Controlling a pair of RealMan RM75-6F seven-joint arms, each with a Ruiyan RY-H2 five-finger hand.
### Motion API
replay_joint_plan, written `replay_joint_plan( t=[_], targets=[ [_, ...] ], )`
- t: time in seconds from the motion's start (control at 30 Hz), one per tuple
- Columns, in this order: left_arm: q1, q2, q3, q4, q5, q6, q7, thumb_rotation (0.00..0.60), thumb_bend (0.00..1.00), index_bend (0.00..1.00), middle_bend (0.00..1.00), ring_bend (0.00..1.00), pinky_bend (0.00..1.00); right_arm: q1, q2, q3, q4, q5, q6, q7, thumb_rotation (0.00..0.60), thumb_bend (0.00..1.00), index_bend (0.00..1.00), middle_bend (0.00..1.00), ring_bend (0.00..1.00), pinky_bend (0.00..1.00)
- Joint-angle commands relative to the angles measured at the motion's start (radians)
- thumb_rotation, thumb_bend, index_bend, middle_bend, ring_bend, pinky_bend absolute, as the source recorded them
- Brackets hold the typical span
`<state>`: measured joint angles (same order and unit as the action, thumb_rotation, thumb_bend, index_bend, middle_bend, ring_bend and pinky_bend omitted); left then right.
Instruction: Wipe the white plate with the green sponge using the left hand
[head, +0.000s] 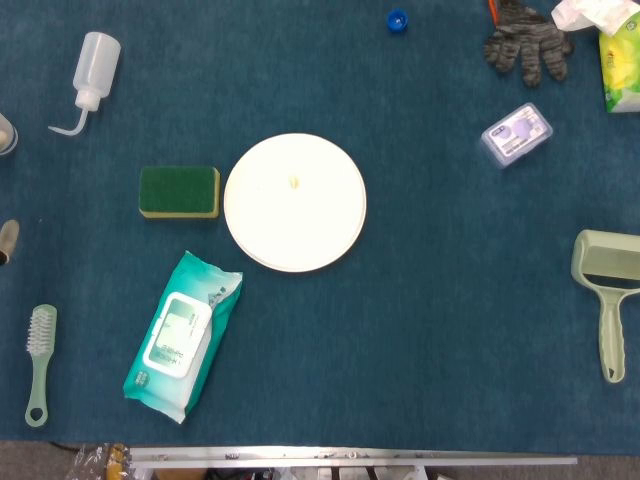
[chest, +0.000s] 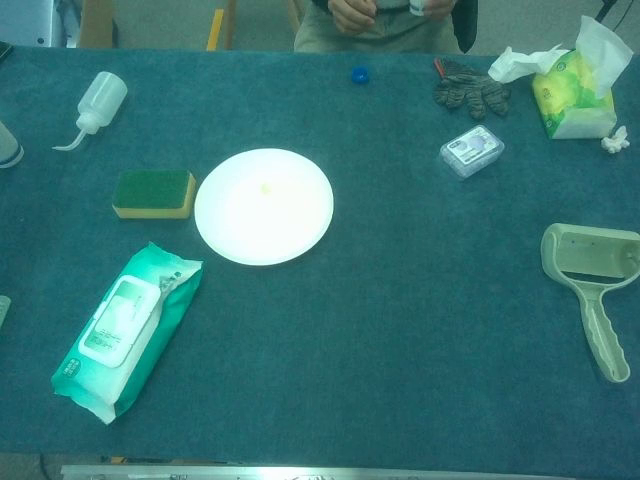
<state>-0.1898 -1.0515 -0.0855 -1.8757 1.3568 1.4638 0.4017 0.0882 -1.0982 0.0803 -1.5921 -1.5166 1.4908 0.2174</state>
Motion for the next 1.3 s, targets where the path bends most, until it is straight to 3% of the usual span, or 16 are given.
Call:
replay_joint_plan(
  t=[0.03,0.33,0.6,0.9,1.03,1.3],
  targets=[
    [-0.001,-0.002,0.001,0.0,0.0,-0.004,0.0,0.6,0.27,0.15,0.11,0.0,0.05,-0.001,0.001,-0.001,0.0,0.0,0.0,0.0,0.6,0.39,0.39,0.39,0.24,0.45],
    [-0.021,-0.01,0.002,-0.012,0.014,-0.033,0.02,0.6,0.27,0.15,0.11,0.0,0.05,-0.003,0.003,-0.001,0.0,-0.003,0.005,0.005,0.6,0.39,0.39,0.39,0.24,0.45],
    [-0.105,-0.061,-0.006,-0.022,-0.022,-0.159,0.118,0.6,0.27,0.18,0.11,0.0,0.05,0.001,-0.002,-0.001,0.009,-0.002,-0.002,0.01,0.6,0.39,0.39,0.39,0.24,0.45],
    [-0.226,-0.163,-0.028,0.0,-0.191,-0.291,0.338,0.598,0.27,0.19,0.06,0.0,0.05,0.006,-0.007,0.004,0.035,0.01,-0.013,0.031,0.6,0.39,0.39,0.39,0.24,0.45],
    [-0.277,-0.224,-0.03,0.027,-0.273,-0.315,0.444,0.555,0.27,0.19,0.05,0.0,0.05,0.005,-0.009,0.006,0.049,0.015,-0.014,0.044,0.6,0.39,0.39,0.39,0.24,0.45],
    [-0.346,-0.319,-0.015,0.088,-0.389,-0.318,0.588,0.6,0.27,0.19,0.03,0.0,0.05,-0.001,-0.007,0.008,0.067,0.027,-0.013,0.06,0.6,0.39,0.39,0.39,0.24,0.45]
  ],
)
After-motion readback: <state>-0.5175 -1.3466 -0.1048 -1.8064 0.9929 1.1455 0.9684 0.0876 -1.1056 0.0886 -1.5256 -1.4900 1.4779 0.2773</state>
